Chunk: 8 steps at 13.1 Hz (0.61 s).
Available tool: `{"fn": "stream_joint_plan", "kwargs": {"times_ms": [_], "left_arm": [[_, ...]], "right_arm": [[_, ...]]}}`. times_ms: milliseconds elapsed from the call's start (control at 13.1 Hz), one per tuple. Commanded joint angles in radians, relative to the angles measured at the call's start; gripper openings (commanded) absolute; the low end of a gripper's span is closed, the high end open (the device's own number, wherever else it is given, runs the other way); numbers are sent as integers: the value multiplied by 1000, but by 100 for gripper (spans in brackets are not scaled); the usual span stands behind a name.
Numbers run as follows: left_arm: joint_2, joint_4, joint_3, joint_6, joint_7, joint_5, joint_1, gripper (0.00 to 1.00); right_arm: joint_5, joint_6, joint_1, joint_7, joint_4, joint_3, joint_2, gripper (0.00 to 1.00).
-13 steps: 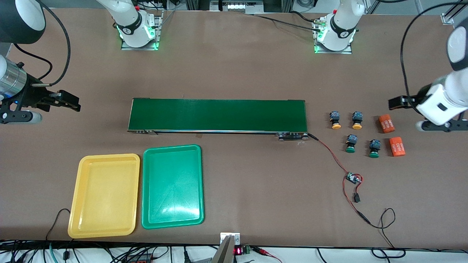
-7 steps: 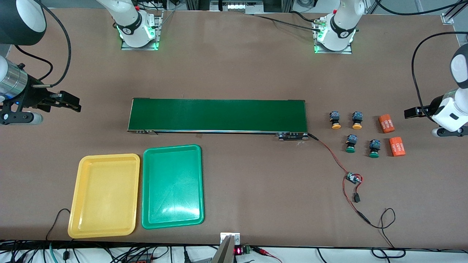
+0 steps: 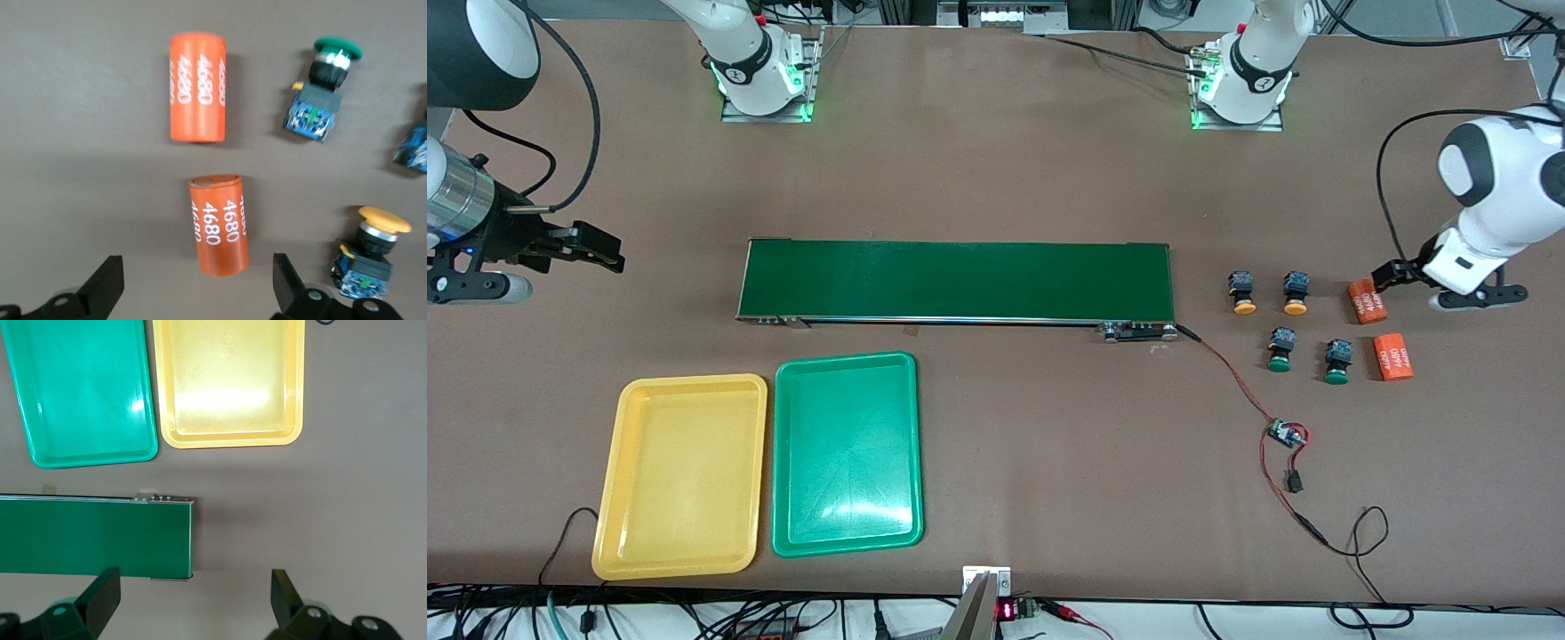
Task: Sort buttons by color to trays
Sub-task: 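Reach the left gripper down to an orange battery, then grasp and lift the orange battery with the left gripper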
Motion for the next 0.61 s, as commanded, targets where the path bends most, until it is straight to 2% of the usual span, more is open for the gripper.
{"fn": "stream_joint_plan", "kwargs": {"times_ms": [0, 380, 533], "left_arm": [[57, -32, -17, 93, 18, 10, 34, 96], [188, -31, -17, 293, 7, 10, 43, 95], [195, -31, -18, 293, -1, 10, 43, 60]], "right_arm": [[-7, -2, -3, -6, 15, 2, 8, 100], [0, -2, -3, -5, 15, 2, 8, 100], [2, -2, -4, -5, 15, 1, 8, 100]]}}
